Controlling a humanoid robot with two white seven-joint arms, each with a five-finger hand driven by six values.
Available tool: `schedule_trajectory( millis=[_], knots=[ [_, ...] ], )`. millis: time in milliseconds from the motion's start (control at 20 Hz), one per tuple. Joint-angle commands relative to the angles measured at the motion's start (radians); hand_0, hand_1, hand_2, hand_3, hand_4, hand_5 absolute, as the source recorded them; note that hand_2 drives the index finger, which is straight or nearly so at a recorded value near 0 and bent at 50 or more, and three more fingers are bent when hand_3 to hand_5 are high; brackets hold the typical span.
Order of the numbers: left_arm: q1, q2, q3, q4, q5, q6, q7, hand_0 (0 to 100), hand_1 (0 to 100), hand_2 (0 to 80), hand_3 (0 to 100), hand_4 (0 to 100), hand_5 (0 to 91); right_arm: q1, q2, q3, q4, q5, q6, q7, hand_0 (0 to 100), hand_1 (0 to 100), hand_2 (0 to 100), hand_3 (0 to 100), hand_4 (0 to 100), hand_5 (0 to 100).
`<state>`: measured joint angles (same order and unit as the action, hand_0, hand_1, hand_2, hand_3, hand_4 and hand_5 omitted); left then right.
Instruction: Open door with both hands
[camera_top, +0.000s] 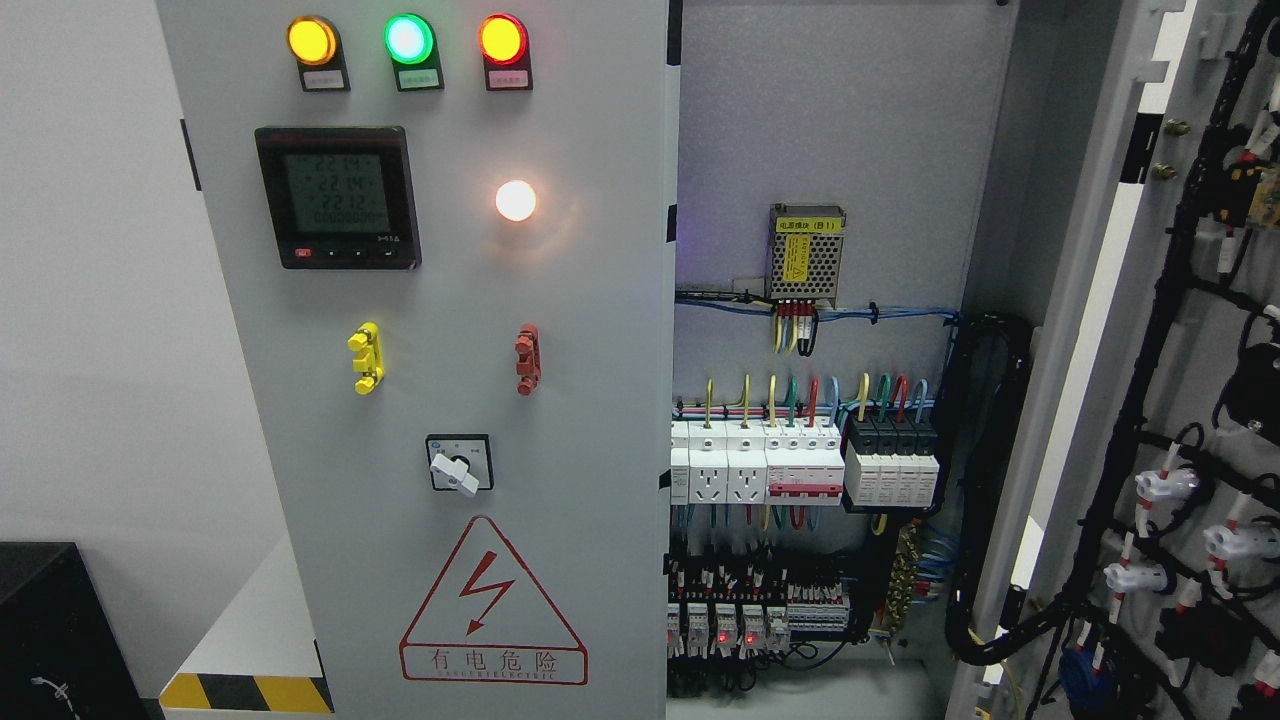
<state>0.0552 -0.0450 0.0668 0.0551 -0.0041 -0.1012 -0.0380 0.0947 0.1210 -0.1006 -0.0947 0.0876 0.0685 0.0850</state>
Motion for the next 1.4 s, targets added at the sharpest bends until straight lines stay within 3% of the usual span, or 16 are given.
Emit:
schedule_trajectory(
  millis=[0, 300, 401, 551, 751, 851, 1001, 1101, 1352],
  knots=[
    [-0.003, -0.019, -0.01, 0.028, -0.033, -0.017, -0.014, 0, 0, 0.0, 0, 0, 0.0, 0.054, -0.009, 0.007, -0.292, 0.0, -0.054, 0.001, 0, 0, 0, 0, 0, 0],
    [-0.005, -0.021, -0.021, 0.019, -0.022, -0.015, -0.02, 0, 0, 0.0, 0, 0, 0.0, 0.299, -0.029, 0.016, -1.206, 0.0, -0.232, -0.001, 0, 0, 0, 0, 0, 0],
    [-0.015, -0.019, -0.05, 0.023, -0.019, -0.015, -0.02, 0, 0, 0.0, 0, 0, 0.0, 0.408, -0.067, 0.08, -1.449, 0.0, -0.256, -0.001, 0, 0, 0, 0, 0, 0],
    [-0.034, -0.021, -0.103, 0.022, -0.019, -0.014, -0.02, 0, 0, 0.0, 0, 0, 0.0, 0.545, -0.11, 0.182, -1.69, 0.0, -0.28, -0.002, 0, 0, 0, 0, 0, 0],
    [-0.034, -0.024, -0.107, 0.019, -0.02, -0.014, -0.02, 0, 0, 0.0, 0, 0, 0.0, 0.602, -0.199, 0.251, -1.875, 0.0, -0.346, -0.002, 0, 0, 0, 0, 0, 0],
    [-0.034, -0.026, -0.105, 0.019, -0.02, -0.014, -0.02, 0, 0, 0.0, 0, 0, 0.0, 0.587, -0.234, 0.283, -1.898, -0.002, -0.346, -0.002, 0, 0, 0, 0, 0, 0],
    [-0.034, -0.027, -0.105, 0.017, -0.02, -0.014, -0.02, 0, 0, 0.0, 0, 0, 0.0, 0.545, -0.236, 0.334, -1.976, -0.008, -0.346, -0.002, 0, 0, 0, 0, 0, 0],
    [-0.034, -0.032, -0.105, 0.016, -0.02, -0.014, -0.02, 0, 0, 0.0, 0, 0, 0.0, 0.464, -0.233, 0.372, -1.995, -0.008, -0.351, -0.002, 0, 0, 0, 0, 0, 0],
    [-0.035, -0.05, -0.107, 0.009, -0.02, -0.015, -0.02, 0, 0, 0.0, 0, 0, 0.0, 0.251, -0.225, 0.375, -1.996, -0.008, -0.364, -0.005, 0, 0, 0, 0, 0, 0]
  ],
)
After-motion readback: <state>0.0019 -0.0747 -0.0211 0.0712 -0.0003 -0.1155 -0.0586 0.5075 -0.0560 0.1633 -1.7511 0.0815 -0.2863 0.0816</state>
